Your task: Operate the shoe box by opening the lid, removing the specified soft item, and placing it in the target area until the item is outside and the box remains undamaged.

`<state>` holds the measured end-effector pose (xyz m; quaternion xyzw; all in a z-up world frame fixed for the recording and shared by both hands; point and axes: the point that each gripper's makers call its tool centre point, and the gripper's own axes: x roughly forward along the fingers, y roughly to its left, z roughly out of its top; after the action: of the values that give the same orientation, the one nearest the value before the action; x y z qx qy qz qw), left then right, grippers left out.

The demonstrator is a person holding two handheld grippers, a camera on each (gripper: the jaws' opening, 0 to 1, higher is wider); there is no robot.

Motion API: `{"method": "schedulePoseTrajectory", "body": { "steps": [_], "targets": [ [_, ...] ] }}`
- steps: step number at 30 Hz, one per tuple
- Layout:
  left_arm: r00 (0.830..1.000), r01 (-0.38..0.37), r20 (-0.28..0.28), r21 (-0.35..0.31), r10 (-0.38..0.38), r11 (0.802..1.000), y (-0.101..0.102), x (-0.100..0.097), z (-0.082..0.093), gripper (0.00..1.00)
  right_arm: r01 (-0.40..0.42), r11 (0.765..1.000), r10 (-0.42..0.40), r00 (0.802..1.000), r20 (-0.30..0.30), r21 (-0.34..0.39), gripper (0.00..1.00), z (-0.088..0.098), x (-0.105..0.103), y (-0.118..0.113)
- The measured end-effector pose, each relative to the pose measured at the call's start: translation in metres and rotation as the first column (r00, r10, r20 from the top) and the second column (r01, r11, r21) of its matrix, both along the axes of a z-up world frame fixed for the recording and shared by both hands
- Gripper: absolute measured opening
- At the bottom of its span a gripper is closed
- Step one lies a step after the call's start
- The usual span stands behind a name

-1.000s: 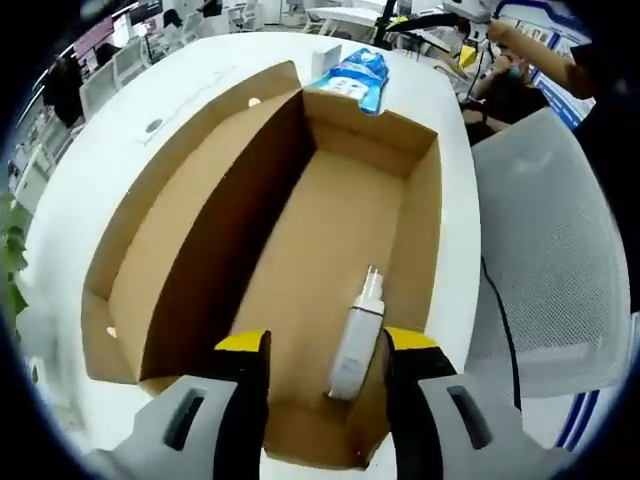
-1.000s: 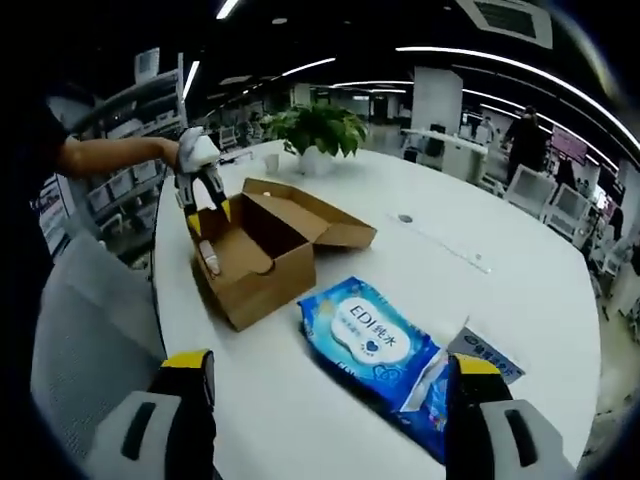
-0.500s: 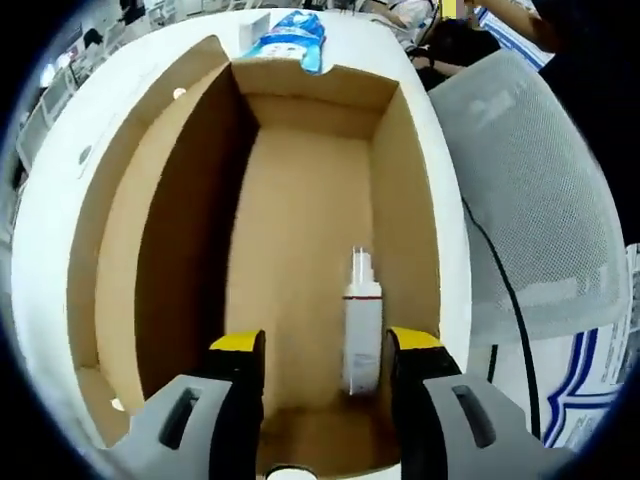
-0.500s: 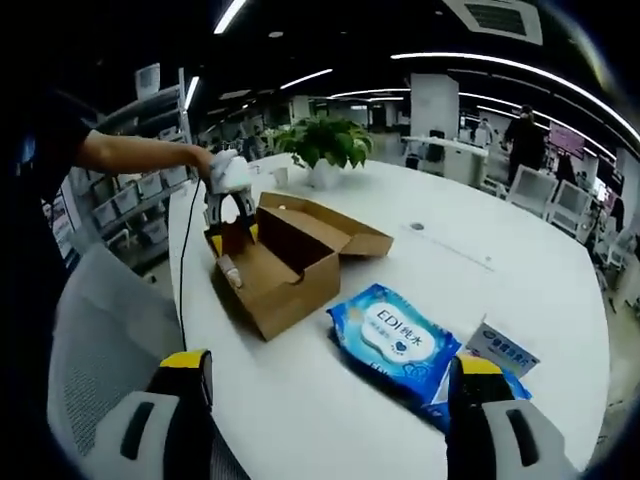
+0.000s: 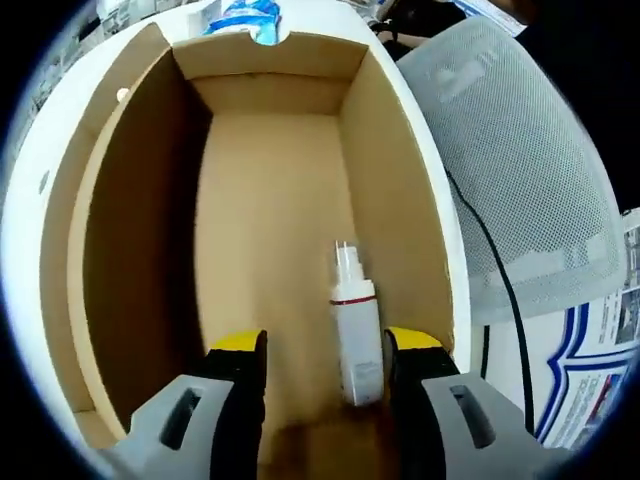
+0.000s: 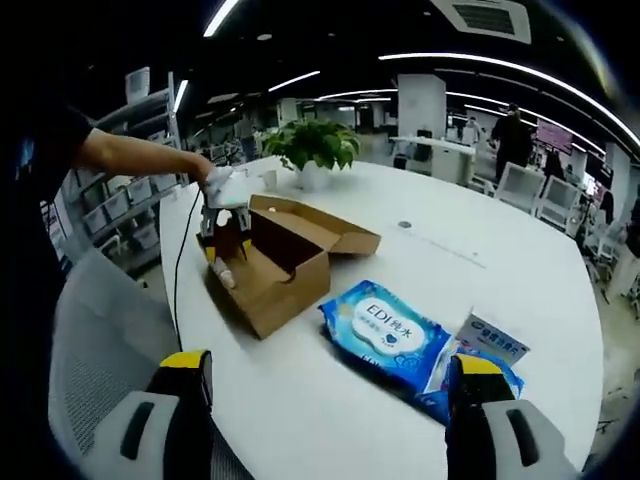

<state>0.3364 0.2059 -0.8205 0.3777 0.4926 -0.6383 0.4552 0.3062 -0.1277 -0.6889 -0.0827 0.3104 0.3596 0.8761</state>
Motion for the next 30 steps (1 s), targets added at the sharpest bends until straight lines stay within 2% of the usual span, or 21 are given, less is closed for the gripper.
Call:
{"method": "schedulePoseTrajectory", "body": {
  "steps": [10,14,25,27,30],
  "targets": [
    [0.999,-0.045,0.003,0.000,0.045,0.999,-0.004,-0.001,-0.015,0.46,0.031,0.999,-0.031,0.999,-0.006,0.010,0.98,-0.003,-0.001,-0.005],
    [0.998,-0.060,0.018,-0.015,0.061,0.998,-0.004,0.001,-0.013,0.43,0.034,0.999,-0.033,0.999,-0.011,0.013,0.98,-0.005,-0.002,-0.004],
    [0.991,-0.078,0.104,-0.058,0.083,0.995,-0.004,0.001,-0.014,0.41,0.044,0.999,-0.044,0.999,-0.001,0.020,0.96,-0.003,-0.002,-0.003],
    [0.988,-0.078,0.127,-0.064,0.086,0.995,-0.003,0.002,-0.015,0.38,0.046,0.999,-0.047,0.999,0.003,0.019,0.95,-0.003,-0.002,-0.003],
    [0.985,-0.081,0.146,-0.062,0.089,0.995,0.000,0.001,-0.017,0.28,0.056,0.998,-0.056,0.998,0.007,0.024,0.95,-0.002,-0.002,-0.004]
  ]
}}
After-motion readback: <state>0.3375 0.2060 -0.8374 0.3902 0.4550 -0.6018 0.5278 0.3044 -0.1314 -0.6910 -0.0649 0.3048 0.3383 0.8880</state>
